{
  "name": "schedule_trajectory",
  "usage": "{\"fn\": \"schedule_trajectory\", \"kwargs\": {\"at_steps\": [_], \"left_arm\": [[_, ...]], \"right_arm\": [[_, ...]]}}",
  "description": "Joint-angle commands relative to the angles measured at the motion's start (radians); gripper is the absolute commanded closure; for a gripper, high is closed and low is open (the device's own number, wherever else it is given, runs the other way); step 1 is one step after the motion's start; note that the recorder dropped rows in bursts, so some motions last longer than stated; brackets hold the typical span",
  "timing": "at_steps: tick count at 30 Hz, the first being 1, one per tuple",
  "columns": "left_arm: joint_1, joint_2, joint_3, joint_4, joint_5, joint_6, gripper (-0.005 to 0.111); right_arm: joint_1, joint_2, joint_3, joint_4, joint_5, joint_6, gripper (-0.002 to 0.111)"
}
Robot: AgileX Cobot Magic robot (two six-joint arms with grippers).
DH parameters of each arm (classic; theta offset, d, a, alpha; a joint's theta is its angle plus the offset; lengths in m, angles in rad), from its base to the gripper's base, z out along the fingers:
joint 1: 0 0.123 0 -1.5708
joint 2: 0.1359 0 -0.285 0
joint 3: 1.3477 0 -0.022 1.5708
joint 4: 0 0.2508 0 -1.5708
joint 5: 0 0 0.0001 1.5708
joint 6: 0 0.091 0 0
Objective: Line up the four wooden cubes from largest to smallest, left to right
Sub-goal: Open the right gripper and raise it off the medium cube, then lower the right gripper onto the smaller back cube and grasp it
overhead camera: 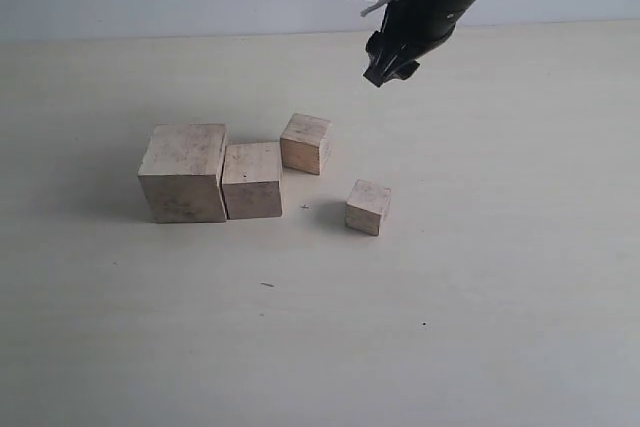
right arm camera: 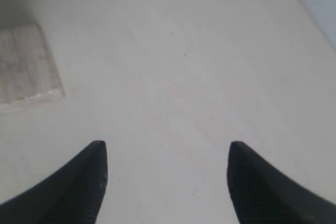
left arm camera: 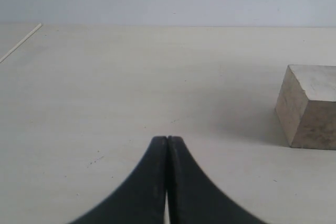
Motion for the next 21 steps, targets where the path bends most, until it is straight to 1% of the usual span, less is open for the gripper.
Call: {"fn": "schedule_trajectory", "kwargs": {"at_steps": [1,4,8,10,11,13,16,19,21], "left_arm": [[-0.007,-0.004,0.000,-0.008,-0.007,-0.008,0.107],[-0.007,-0.004,0.000,-0.008,-0.007,-0.008,0.107],[-0.007,-0.004,0.000,-0.008,-0.007,-0.008,0.107],[-0.007,-0.004,0.000,-0.008,-0.007,-0.008,0.107],[-0.007,-0.004,0.000,-0.008,-0.007,-0.008,0.107],[-0.007,-0.004,0.000,-0.008,-0.007,-0.008,0.107],[-0.007,-0.004,0.000,-0.008,-0.007,-0.008,0.107],[-0.007,-0.004,0.000,-0.008,-0.007,-0.008,0.107],[-0.007,-0.004,0.000,-0.008,-0.007,-0.008,0.107]], "right_arm": [[-0.001,0.020,0.006,0.176,-0.013,-0.147,0.046],[-0.001,0.041,0.006,0.230,0.006,-0.245,0.046],[-0.001,0.074,0.006,0.248,0.006,-0.261,0.046],[-0.001,0.087,0.006,0.289,0.006,-0.290,0.045],[-0.001,0.089,0.006,0.317,0.006,-0.300,0.044],[-0.001,0.090,0.006,0.382,0.006,-0.338,0.037],[-0.001,0.090,0.006,0.415,0.009,-0.405,0.028],[-0.001,0.094,0.006,0.420,0.009,-0.430,0.027],[-0.001,0.103,0.006,0.457,0.009,-0.463,0.027]]}}
